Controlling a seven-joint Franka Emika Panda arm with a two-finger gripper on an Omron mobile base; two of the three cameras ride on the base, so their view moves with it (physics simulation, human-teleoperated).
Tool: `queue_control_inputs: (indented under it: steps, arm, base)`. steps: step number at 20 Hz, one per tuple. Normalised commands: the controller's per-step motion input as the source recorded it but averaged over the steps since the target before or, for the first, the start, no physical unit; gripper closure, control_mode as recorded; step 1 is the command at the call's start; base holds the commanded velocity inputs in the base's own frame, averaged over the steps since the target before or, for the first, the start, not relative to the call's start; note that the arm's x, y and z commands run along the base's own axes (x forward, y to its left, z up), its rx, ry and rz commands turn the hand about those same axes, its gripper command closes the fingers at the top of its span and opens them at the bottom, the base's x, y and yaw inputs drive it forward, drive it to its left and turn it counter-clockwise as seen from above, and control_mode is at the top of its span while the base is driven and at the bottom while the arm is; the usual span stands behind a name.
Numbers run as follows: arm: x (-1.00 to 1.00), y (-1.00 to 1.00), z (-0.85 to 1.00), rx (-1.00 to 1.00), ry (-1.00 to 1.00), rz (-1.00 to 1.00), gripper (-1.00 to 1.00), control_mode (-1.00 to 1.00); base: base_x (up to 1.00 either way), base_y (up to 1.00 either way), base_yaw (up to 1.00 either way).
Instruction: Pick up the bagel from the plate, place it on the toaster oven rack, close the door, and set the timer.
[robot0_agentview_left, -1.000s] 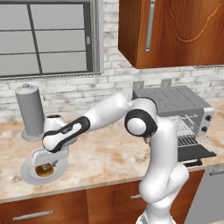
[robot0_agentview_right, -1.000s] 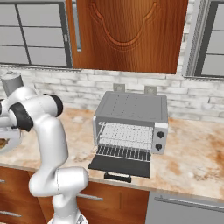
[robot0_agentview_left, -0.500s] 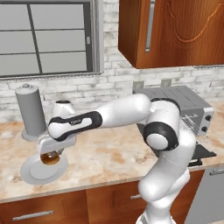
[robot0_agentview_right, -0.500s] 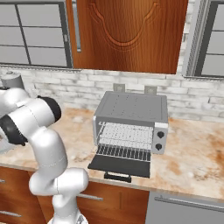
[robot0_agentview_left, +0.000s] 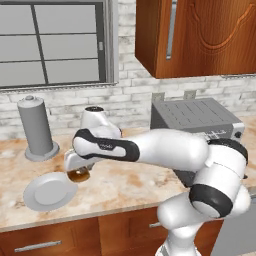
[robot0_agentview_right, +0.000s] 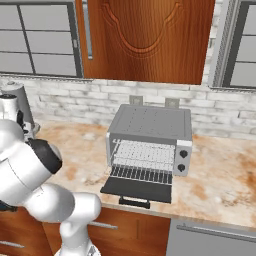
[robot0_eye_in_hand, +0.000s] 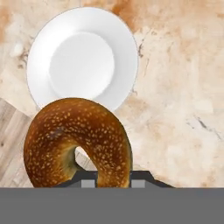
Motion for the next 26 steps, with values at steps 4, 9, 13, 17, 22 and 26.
queue_control_inputs:
  steps: [4, 9, 13, 17, 22, 26]
  arm:
    - [-0.17, -0.90, 0.29, -0.03, -0.17, -0.11, 1.00, -1.00]
    - [-0.03, -0.98, 0.51, 0.00, -0.03, -0.12, 1.00, -1.00]
    - [-0.05, -0.97, 0.44, 0.00, 0.00, -0.15, 1.00, -1.00]
    - [0.00, -0.99, 0.17, 0.00, 0.00, -0.18, 1.00, -1.00]
    - [0.00, -1.00, 0.08, 0.00, 0.00, -0.19, 1.00, -1.00]
    - [0.04, -0.99, 0.26, 0.00, 0.04, -0.19, 1.00, -1.00]
  base:
    - [0.00, 0.00, 0.00]
    - [0.00, 0.00, 0.00]
    - [0.00, 0.00, 0.00]
    - [0.00, 0.00, 0.00]
    - [0.00, 0.00, 0.00]
    - [0.00, 0.00, 0.00]
